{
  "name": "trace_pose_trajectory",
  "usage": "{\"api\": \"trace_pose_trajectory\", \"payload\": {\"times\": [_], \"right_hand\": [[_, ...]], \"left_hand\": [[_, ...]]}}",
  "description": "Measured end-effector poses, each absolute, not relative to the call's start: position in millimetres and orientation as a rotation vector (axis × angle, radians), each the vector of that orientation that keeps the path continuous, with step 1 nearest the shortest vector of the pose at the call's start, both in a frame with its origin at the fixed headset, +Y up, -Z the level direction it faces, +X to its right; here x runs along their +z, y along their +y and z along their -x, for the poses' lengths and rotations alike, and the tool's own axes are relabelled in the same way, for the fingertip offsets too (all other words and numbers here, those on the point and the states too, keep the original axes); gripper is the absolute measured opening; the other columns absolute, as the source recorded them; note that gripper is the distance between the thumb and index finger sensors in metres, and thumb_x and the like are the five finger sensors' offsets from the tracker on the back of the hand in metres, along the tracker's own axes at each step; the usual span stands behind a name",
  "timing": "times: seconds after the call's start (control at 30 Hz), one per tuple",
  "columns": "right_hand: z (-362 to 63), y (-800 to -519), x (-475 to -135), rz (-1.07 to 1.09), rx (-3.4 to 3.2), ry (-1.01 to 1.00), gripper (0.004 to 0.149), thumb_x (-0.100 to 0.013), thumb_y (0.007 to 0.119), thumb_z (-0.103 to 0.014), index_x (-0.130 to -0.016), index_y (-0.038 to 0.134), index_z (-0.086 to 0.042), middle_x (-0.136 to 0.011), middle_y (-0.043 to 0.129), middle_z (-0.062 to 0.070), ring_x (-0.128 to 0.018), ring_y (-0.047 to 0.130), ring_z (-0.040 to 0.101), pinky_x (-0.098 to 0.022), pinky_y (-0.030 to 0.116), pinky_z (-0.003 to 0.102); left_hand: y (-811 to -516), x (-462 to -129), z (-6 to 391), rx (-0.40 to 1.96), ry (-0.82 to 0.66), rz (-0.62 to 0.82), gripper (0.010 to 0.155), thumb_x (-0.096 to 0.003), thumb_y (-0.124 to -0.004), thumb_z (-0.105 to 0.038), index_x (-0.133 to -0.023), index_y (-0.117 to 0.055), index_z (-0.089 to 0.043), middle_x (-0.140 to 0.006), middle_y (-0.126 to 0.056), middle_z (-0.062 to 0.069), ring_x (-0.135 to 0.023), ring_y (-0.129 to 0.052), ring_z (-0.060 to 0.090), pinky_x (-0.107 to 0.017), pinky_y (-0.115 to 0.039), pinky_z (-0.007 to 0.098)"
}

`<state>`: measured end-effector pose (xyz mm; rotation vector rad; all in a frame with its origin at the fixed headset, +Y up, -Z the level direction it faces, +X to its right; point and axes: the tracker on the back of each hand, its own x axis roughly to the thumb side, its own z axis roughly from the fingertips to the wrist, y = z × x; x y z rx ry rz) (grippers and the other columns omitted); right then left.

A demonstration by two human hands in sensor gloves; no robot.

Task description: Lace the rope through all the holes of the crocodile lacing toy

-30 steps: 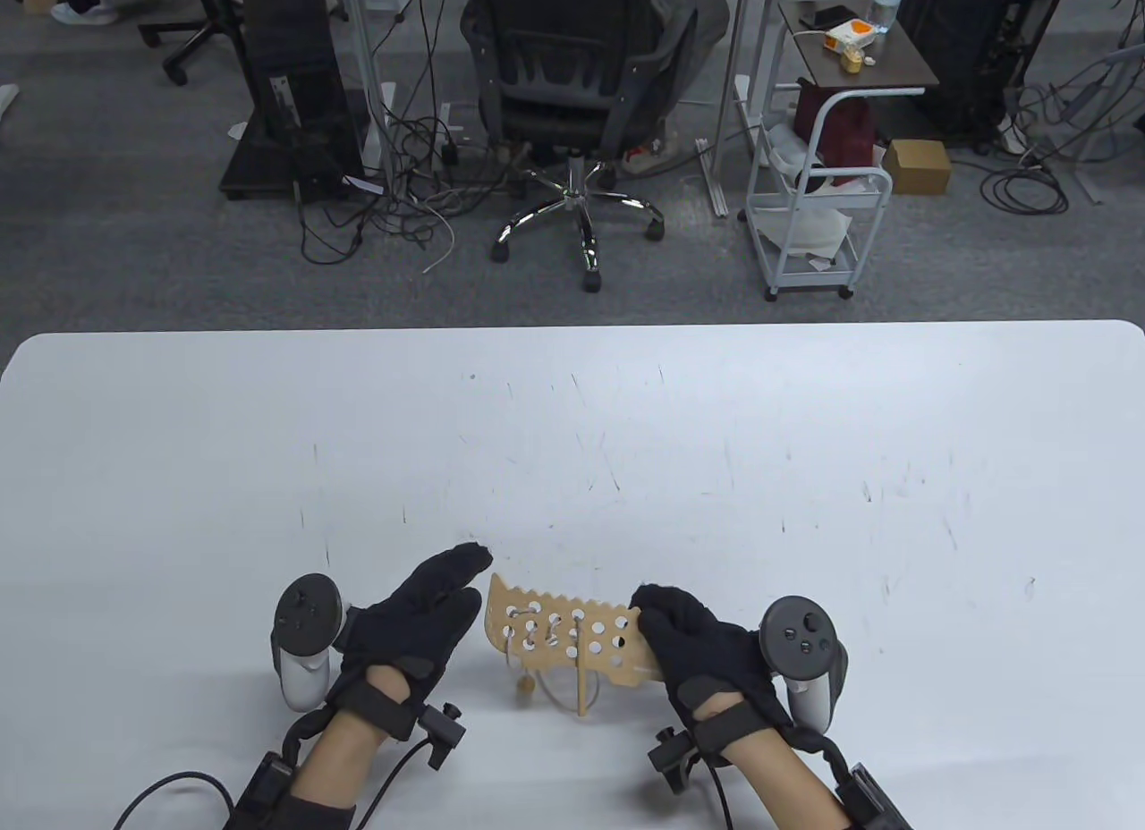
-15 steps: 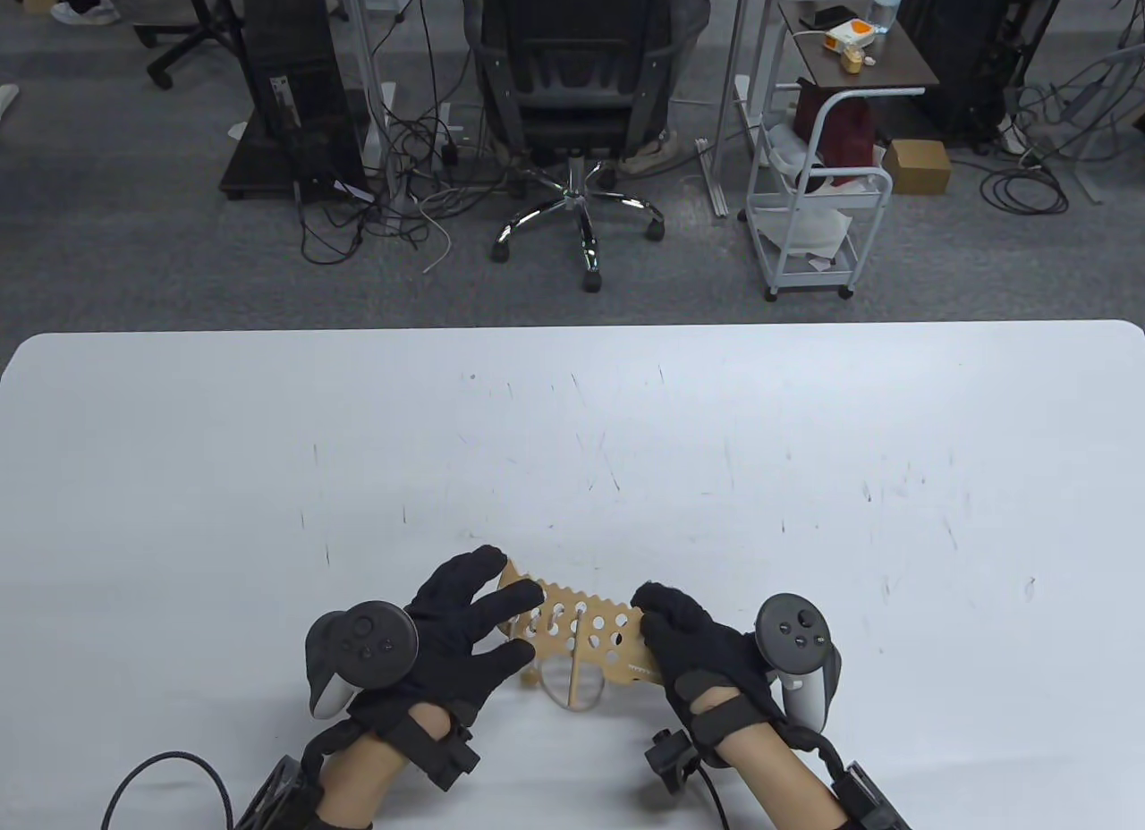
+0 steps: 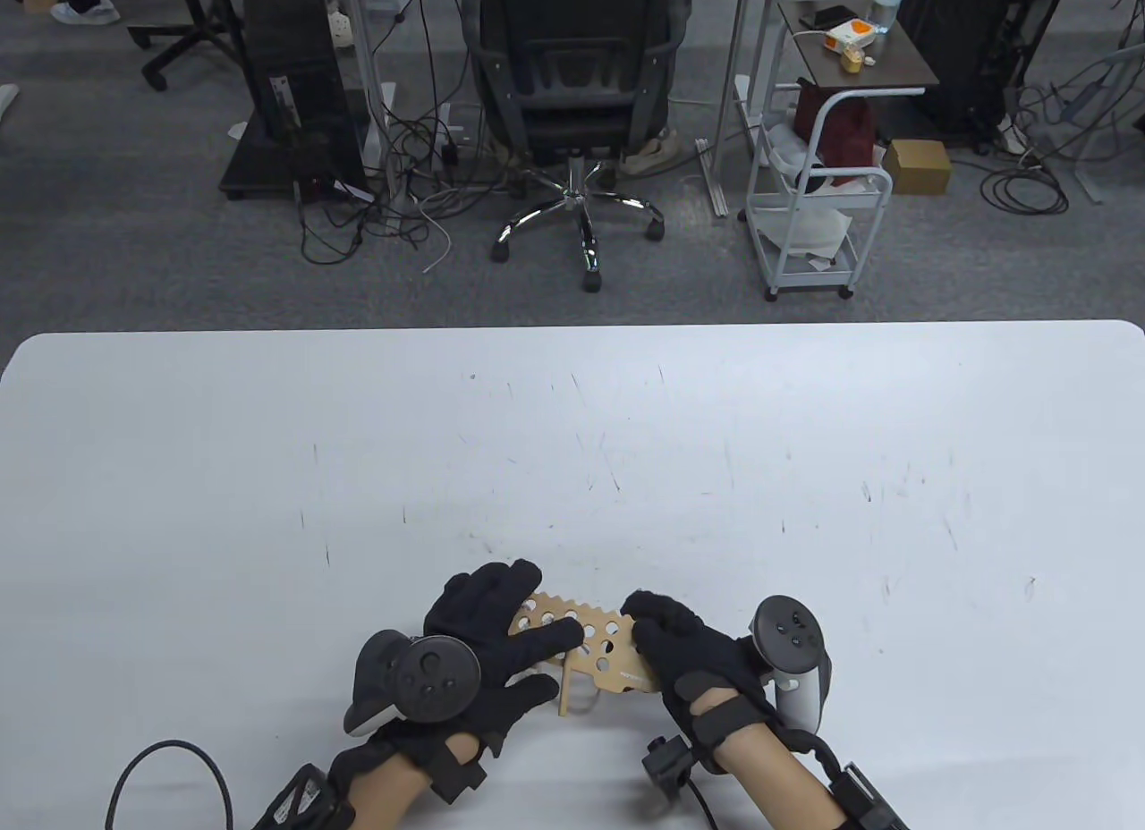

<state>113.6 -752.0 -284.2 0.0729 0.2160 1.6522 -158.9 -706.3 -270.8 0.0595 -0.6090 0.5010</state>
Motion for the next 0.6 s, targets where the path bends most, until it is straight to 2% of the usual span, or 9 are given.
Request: {"api": "trace_pose_trajectory", "payload": {"times": [0.33, 0.6], "right_hand": [[-109.8, -753.2, -283.1, -0.100, 1.615, 0.267, 0.051, -0.048, 0.074, -0.031, -0.093, 0.065, -0.006, -0.071, 0.095, 0.012, -0.043, 0.104, 0.026, -0.040, 0.078, 0.046], [-110.6, -753.2, -283.8, -0.101, 1.595, 0.270, 0.051, -0.049, 0.074, -0.031, -0.093, 0.065, -0.006, -0.071, 0.094, 0.012, -0.043, 0.104, 0.026, -0.041, 0.078, 0.046]], "left_hand": [[-708.1, -269.5, 157.7, 0.515, -0.603, -0.095, 0.056, -0.0375, -0.097, -0.045, -0.090, -0.079, -0.056, -0.119, -0.042, 0.001, -0.109, -0.037, 0.037, -0.078, -0.025, 0.062], [-704.5, -268.6, 160.2, 0.574, -0.616, -0.148, 0.044, -0.0369, -0.098, -0.043, -0.080, -0.089, -0.052, -0.115, -0.056, 0.001, -0.107, -0.047, 0.036, -0.079, -0.032, 0.061]]}}
